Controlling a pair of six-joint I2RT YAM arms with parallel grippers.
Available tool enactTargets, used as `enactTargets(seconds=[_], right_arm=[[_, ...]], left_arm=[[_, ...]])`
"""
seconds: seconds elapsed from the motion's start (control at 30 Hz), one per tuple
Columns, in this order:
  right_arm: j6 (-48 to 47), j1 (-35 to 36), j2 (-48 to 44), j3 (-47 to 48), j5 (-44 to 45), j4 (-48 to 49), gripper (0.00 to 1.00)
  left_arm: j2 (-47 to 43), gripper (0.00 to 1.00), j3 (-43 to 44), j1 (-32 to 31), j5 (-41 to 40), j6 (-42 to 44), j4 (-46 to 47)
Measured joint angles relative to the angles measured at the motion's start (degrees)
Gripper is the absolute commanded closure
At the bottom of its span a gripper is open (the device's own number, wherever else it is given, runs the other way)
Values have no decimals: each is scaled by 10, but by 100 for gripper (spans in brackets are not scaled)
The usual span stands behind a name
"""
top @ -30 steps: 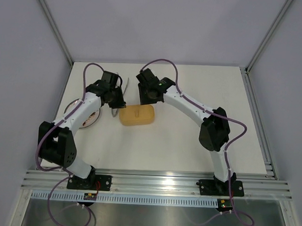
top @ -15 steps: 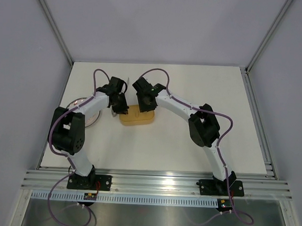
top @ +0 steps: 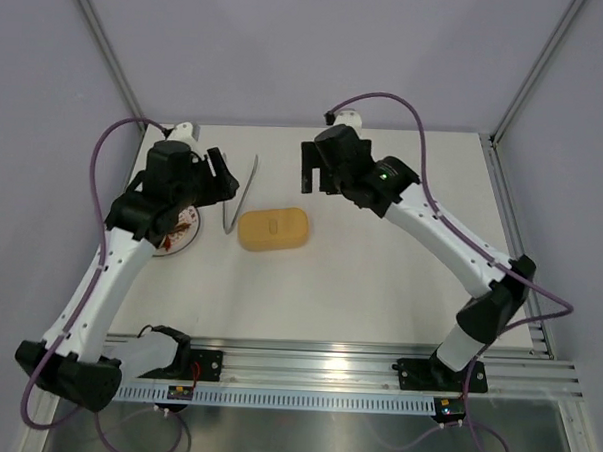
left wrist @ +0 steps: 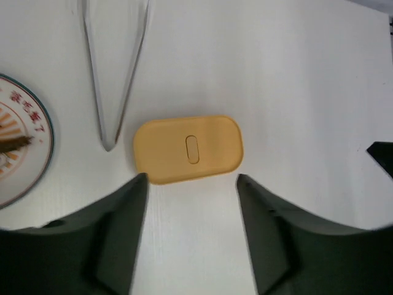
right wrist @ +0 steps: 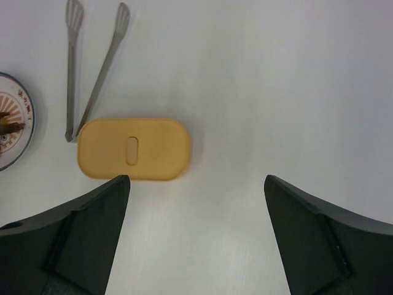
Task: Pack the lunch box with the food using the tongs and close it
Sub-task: Reset both arms
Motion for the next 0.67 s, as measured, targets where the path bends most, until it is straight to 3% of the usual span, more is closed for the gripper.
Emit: enactTargets(seconds=[0.23, 0.43, 0.67], right_arm=[[78, 0, -171, -190, 98, -37, 1], [180, 0, -276, -334, 130, -110, 1], [261, 0, -355, -413, 145, -165, 0]], left_arm=[[-153, 2, -66, 0, -15, 17, -12], [-224, 1, -121, 0, -24, 16, -52], [-266, 1, -141, 0, -46, 9, -81]])
